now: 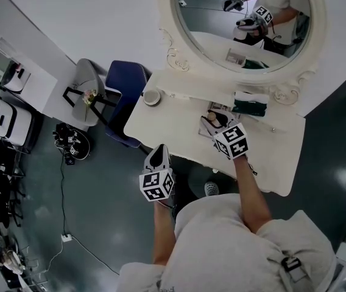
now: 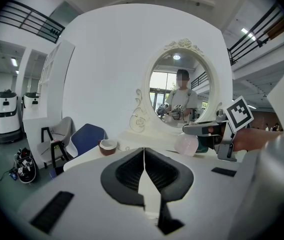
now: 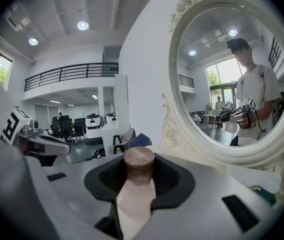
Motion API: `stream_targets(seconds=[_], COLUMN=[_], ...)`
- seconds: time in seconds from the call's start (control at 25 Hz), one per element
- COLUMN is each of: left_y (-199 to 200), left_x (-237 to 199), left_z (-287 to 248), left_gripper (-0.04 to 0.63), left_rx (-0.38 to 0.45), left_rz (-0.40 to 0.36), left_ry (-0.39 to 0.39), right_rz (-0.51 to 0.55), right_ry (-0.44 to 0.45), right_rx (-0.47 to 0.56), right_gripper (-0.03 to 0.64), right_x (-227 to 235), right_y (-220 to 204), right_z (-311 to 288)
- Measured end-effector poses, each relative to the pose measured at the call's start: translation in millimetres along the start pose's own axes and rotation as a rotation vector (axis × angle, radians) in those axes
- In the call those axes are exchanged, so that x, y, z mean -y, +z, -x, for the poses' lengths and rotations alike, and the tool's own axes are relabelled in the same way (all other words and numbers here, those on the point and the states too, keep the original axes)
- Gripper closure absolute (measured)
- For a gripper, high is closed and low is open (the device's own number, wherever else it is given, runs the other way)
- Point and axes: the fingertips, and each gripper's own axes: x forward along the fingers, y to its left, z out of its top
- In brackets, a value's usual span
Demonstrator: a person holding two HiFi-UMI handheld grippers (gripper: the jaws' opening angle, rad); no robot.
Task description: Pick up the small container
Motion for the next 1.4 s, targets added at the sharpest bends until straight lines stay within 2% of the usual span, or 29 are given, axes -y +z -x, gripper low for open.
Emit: stream_targets(seconds=[1.4], left_y=[-7], left_x=[-16], left_z=[22], left_gripper=[0.566], left_rx=[-0.011], left_rz=[-0.021], left_ry=[0.031], right_rz=[-0.04], right_ry=[-0.05], right_rx=[0.04], right_gripper=[0.48], right_x=[-3], right_y=[4], right_z=[7])
